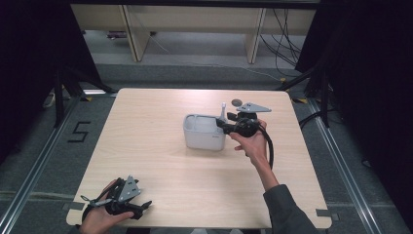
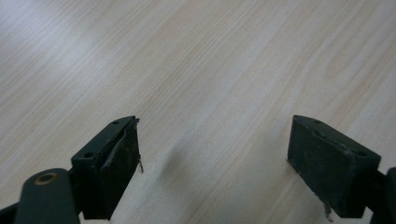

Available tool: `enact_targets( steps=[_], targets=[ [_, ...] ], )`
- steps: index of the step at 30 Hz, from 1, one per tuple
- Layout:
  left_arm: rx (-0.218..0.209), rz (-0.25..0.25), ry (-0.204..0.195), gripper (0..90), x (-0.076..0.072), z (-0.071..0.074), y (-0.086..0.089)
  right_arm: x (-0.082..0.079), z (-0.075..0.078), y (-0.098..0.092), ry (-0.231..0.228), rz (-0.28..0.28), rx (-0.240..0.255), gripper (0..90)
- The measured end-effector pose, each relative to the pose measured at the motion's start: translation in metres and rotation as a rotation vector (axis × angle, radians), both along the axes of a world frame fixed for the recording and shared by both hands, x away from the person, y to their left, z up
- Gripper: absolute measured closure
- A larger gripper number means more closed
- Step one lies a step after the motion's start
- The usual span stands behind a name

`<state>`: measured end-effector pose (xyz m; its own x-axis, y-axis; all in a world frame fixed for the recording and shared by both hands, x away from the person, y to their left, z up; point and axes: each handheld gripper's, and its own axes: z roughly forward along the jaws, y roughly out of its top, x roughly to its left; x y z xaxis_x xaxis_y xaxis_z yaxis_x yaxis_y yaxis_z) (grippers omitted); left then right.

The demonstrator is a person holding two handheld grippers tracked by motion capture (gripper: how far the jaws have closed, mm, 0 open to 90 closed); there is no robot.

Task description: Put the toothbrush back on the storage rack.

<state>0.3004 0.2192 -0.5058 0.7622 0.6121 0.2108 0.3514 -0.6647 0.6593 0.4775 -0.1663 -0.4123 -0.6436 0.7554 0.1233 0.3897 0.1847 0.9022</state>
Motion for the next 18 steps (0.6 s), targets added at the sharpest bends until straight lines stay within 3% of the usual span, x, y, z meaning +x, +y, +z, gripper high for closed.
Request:
enact_targets(
  steps=[3, 4, 5, 14, 15, 18],
  targets=[
    [0.004, -0.004, -0.003, 16.3, 0.0, 0.0, 0.0, -0.004, 0.001, 0.0, 0.023, -0.009, 0.015, 40.1],
    [0.003, -0.004, -0.001, 16.4, 0.0, 0.0, 0.0, -0.003, 0.002, -0.002, -0.001, -0.008, -0.004, 39.9],
    [0.003, -0.003, -0.001, 16.4, 0.0, 0.0, 0.0, -0.004, 0.002, -0.002, -0.004, -0.007, 0.007, 39.7],
    [0.003, -0.004, 0.0, 16.4, 0.0, 0.0, 0.0, -0.012, 0.005, -0.011, 0.025, -0.015, 0.017, 38.4],
    [0.002, -0.002, -0.001, 16.4, 0.0, 0.0, 0.0, -0.012, 0.004, -0.013, 0.005, -0.01, 0.011, 38.2],
    [0.006, -0.004, -0.003, 16.4, 0.0, 0.0, 0.0, -0.014, 0.005, -0.016, 0.005, -0.007, 0.02, 38.2]
  ],
)
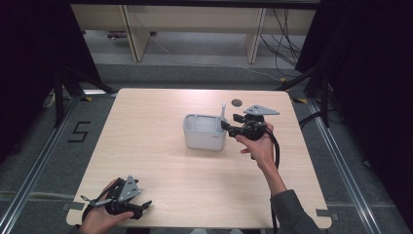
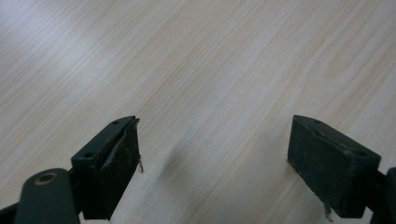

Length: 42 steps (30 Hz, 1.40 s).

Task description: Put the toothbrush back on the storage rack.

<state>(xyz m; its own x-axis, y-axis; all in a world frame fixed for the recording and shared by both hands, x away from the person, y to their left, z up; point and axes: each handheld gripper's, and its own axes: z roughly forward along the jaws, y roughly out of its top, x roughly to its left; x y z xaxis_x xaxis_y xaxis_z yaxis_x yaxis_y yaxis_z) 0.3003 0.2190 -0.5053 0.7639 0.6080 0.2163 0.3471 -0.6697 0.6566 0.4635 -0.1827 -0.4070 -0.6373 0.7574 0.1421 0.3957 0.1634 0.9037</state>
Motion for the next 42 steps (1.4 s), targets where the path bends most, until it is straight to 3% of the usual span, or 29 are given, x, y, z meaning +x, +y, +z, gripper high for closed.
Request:
enact_targets(
  steps=[8, 9, 10, 14, 16, 20, 21, 22, 23, 28, 30, 31, 32, 33, 34, 38, 40, 41, 42],
  targets=[
    [-0.002, 0.002, 0.001, 16.4, 0.0, 0.0, 0.0, -0.01, 0.004, -0.009, 0.002, -0.008, 0.011, 37.9],
    [0.0, 0.001, -0.001, 16.4, 0.0, 0.0, 0.0, -0.01, 0.004, -0.01, -0.02, -0.009, 0.005, 37.9],
    [0.0, 0.001, -0.001, 16.4, 0.0, 0.0, 0.0, -0.013, 0.005, -0.01, 0.011, -0.01, 0.024, 37.8],
    [0.0, 0.002, 0.001, 16.4, 0.0, 0.0, 0.0, -0.02, 0.004, -0.014, 0.019, -0.009, 0.027, 36.9],
    [-0.003, 0.002, 0.002, 16.4, 0.0, -0.001, 0.0, -0.02, 0.002, -0.017, -0.004, 0.002, 0.026, 36.4],
    [-0.003, -0.001, 0.002, 16.4, 0.0, 0.0, 0.0, -0.025, 0.0, -0.019, 0.018, -0.006, 0.033, 35.7],
    [-0.002, 0.001, 0.001, 16.4, 0.0, 0.0, 0.0, -0.025, 0.0, -0.02, 0.005, 0.007, 0.029, 35.4],
    [-0.001, 0.001, 0.0, 16.4, 0.0, 0.0, 0.0, -0.028, 0.0, -0.02, 0.027, -0.001, 0.036, 35.3],
    [-0.002, 0.002, -0.001, 16.4, 0.0, 0.0, 0.0, -0.027, -0.001, -0.021, 0.003, 0.004, 0.036, 35.2],
    [-0.002, 0.0, 0.002, 16.4, 0.0, 0.0, 0.0, -0.034, -0.002, -0.025, 0.026, 0.0, 0.031, 33.8],
    [0.0, 0.001, -0.001, 16.4, 0.0, 0.0, 0.0, -0.035, -0.003, -0.028, 0.002, -0.005, 0.004, 33.6],
    [-0.002, -0.001, 0.002, 16.4, 0.0, 0.0, 0.0, -0.037, -0.004, -0.027, 0.034, 0.0, 0.029, 33.6],
    [-0.002, 0.0, 0.001, 16.4, 0.0, 0.0, 0.0, -0.037, -0.005, -0.029, 0.008, 0.016, 0.014, 33.6],
    [-0.001, 0.0, -0.001, 16.3, 0.0, 0.0, 0.0, -0.04, -0.005, -0.028, 0.046, 0.004, 0.03, 33.4],
    [0.0, 0.0, 0.0, 16.4, 0.0, 0.0, 0.0, -0.04, -0.006, -0.029, 0.024, 0.009, 0.017, 32.9],
    [-0.001, 0.0, 0.001, 16.4, 0.0, 0.0, 0.0, -0.044, -0.007, -0.03, 0.036, 0.015, 0.015, 31.3],
    [-0.004, 0.003, -0.001, 16.4, 0.0, 0.0, 0.0, -0.047, -0.009, -0.03, 0.02, 0.005, 0.009, 29.8],
    [-0.002, 0.002, -0.001, 16.4, 0.0, 0.0, 0.0, -0.048, -0.009, -0.031, 0.04, 0.016, 0.009, 29.5],
    [-0.002, 0.003, -0.002, 16.4, 0.0, 0.0, 0.0, -0.048, -0.009, -0.032, 0.02, 0.012, -0.006, 29.2]
  ],
)
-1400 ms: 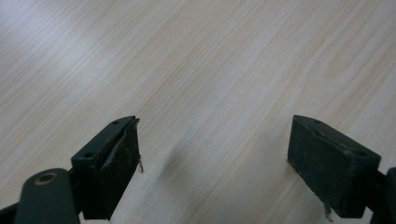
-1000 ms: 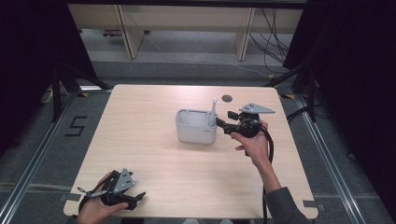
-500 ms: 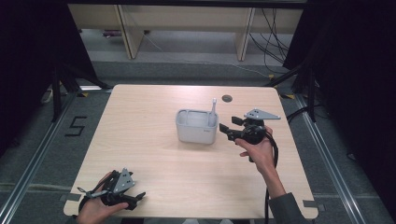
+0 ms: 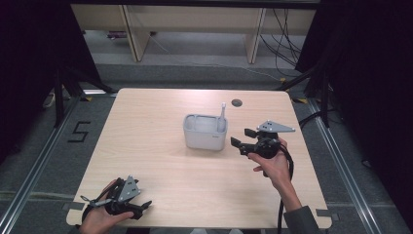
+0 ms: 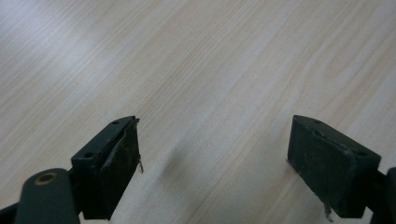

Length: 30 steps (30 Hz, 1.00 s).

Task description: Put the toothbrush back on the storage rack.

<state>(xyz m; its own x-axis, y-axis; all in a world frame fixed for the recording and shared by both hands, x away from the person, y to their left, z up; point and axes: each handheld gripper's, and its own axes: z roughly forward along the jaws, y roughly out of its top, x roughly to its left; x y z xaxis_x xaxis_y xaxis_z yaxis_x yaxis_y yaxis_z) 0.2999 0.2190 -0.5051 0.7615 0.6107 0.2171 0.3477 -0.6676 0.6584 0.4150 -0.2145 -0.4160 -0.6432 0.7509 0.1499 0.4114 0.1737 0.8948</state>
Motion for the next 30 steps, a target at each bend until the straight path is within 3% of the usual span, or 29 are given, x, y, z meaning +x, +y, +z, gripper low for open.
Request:
enact_targets(
  steps=[1, 2, 4, 5, 6, 7, 8, 10, 15, 16, 17, 18, 22, 24, 25, 28, 30],
  targets=[
    [0.0, 0.0, 0.001, 16.4, 0.0, 0.0, 0.0, -0.002, -0.001, 0.0, 0.012, 0.0, 0.001, 28.4],
    [0.001, -0.002, 0.002, 16.4, 0.0, 0.0, 0.0, -0.002, -0.003, -0.001, -0.008, -0.008, -0.005, 27.5],
    [-0.001, -0.001, 0.001, 16.4, 0.0, 0.0, 0.0, -0.007, -0.006, 0.0, 0.038, -0.01, 0.005, 26.1],
    [-0.005, 0.005, 0.005, 16.4, 0.0, 0.0, 0.0, -0.008, -0.007, 0.0, 0.029, -0.016, 0.01, 26.1],
    [-0.005, 0.005, 0.004, 16.3, 0.0, 0.0, 0.0, -0.01, -0.008, 0.0, 0.05, -0.012, 0.008, 26.1],
    [-0.001, 0.0, -0.001, 16.4, 0.0, 0.0, 0.0, -0.009, -0.009, -0.002, 0.023, 0.002, -0.01, 25.8],
    [-0.001, -0.001, 0.0, 16.4, 0.0, 0.0, 0.0, -0.013, -0.01, -0.001, 0.056, -0.008, 0.004, 25.1],
    [0.0, -0.001, 0.0, 16.4, 0.0, 0.0, 0.0, -0.014, -0.012, -0.003, 0.026, 0.0, -0.016, 24.5],
    [-0.002, 0.0, 0.0, 16.4, 0.0, 0.0, 0.0, -0.022, -0.013, 0.0, 0.033, -0.001, 0.003, 22.2],
    [-0.001, 0.0, 0.0, 16.4, 0.0, 0.0, 0.0, -0.023, -0.013, -0.002, 0.014, 0.008, -0.029, 22.2],
    [-0.001, 0.0, 0.0, 16.4, 0.0, 0.0, 0.0, -0.025, -0.013, 0.0, 0.041, 0.019, 0.0, 22.3],
    [-0.001, 0.0, 0.0, 16.4, 0.0, 0.0, 0.0, -0.026, -0.013, -0.001, 0.019, 0.017, -0.018, 22.2],
    [-0.001, 0.0, -0.001, 16.4, 0.0, 0.0, 0.0, -0.033, -0.014, 0.001, 0.039, 0.013, 0.005, 22.1],
    [0.0, -0.001, 0.0, 16.4, 0.0, 0.0, 0.0, -0.034, -0.015, -0.001, 0.018, 0.027, -0.009, 22.1],
    [0.003, -0.003, -0.001, 16.3, 0.0, 0.0, 0.0, -0.036, -0.014, -0.001, 0.023, 0.029, -0.028, 22.1],
    [0.003, -0.003, -0.001, 16.4, 0.0, 0.0, 0.0, -0.04, -0.016, 0.0, 0.041, 0.017, -0.012, 22.2],
    [0.0, 0.0, -0.001, 16.4, 0.0, 0.0, 0.0, -0.04, -0.017, -0.002, 0.005, 0.026, -0.036, 22.2]
  ],
)
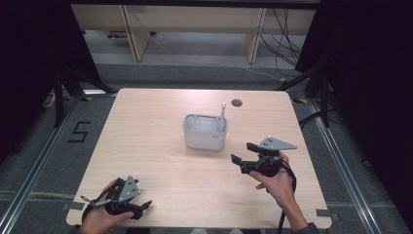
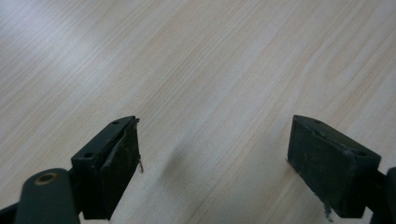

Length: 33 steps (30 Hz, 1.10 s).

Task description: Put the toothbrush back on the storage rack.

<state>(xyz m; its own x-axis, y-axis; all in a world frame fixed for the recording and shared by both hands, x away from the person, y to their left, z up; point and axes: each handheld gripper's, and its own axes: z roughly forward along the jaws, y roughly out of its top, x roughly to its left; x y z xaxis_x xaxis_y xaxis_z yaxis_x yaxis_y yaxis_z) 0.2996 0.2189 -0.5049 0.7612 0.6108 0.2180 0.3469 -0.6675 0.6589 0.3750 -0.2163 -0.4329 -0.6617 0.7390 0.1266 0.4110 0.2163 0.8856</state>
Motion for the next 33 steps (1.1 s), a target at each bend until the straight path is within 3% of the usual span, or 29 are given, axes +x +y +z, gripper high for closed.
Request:
enact_targets(
  steps=[2, 3, 4, 6, 7, 8, 9, 11, 12, 16, 17, 20, 25, 27, 33],
  targets=[
    [-0.001, 0.001, 0.001, 16.4, 0.0, 0.0, 0.0, -0.005, -0.001, 0.002, 0.035, -0.001, 0.025, 22.2],
    [-0.003, 0.003, 0.001, 16.4, 0.0, 0.0, 0.0, -0.005, -0.001, 0.0, 0.026, 0.006, 0.009, 22.2],
    [-0.002, 0.002, 0.001, 16.4, 0.0, 0.0, 0.0, -0.007, -0.002, 0.002, 0.035, -0.005, 0.031, 22.2],
    [0.001, -0.001, 0.0, 16.4, 0.0, 0.0, 0.0, -0.008, -0.004, 0.0, 0.014, 0.004, 0.007, 22.2],
    [0.001, -0.001, 0.002, 16.4, 0.0, 0.0, 0.0, -0.011, -0.004, -0.001, 0.041, 0.004, 0.006, 22.2],
    [0.003, -0.002, 0.001, 16.4, 0.0, 0.0, 0.0, -0.01, -0.006, -0.002, 0.004, 0.012, -0.001, 22.2],
    [0.003, -0.002, 0.001, 16.4, 0.0, 0.0, 0.0, -0.014, -0.008, -0.001, 0.041, 0.005, 0.011, 22.2],
    [0.004, -0.003, 0.002, 16.3, 0.0, 0.0, 0.0, -0.017, -0.012, -0.002, 0.054, 0.011, 0.02, 22.3],
    [0.004, -0.003, 0.002, 16.3, 0.0, 0.0, 0.0, -0.017, -0.014, -0.003, 0.04, 0.014, 0.008, 22.3],
    [0.003, -0.002, 0.002, 16.4, 0.0, 0.0, 0.0, -0.024, -0.02, -0.009, 0.079, 0.0, 0.004, 22.2],
    [0.005, -0.001, 0.0, 16.4, 0.0, 0.0, 0.0, -0.023, -0.021, -0.011, 0.051, 0.013, -0.009, 22.2],
    [0.003, -0.002, 0.003, 16.4, 0.0, 0.0, 0.0, -0.028, -0.026, -0.015, 0.087, -0.015, 0.011, 22.2],
    [0.005, -0.002, 0.001, 16.4, 0.0, 0.0, 0.0, -0.033, -0.032, -0.022, 0.071, -0.01, 0.004, 22.3],
    [0.005, -0.005, 0.003, 16.4, 0.0, 0.0, 0.0, -0.038, -0.033, -0.021, 0.099, -0.016, 0.017, 22.3],
    [0.003, -0.002, 0.001, 16.3, 0.0, 0.0, 0.0, -0.043, -0.038, -0.023, 0.077, -0.001, -0.01, 21.6]
  ],
)
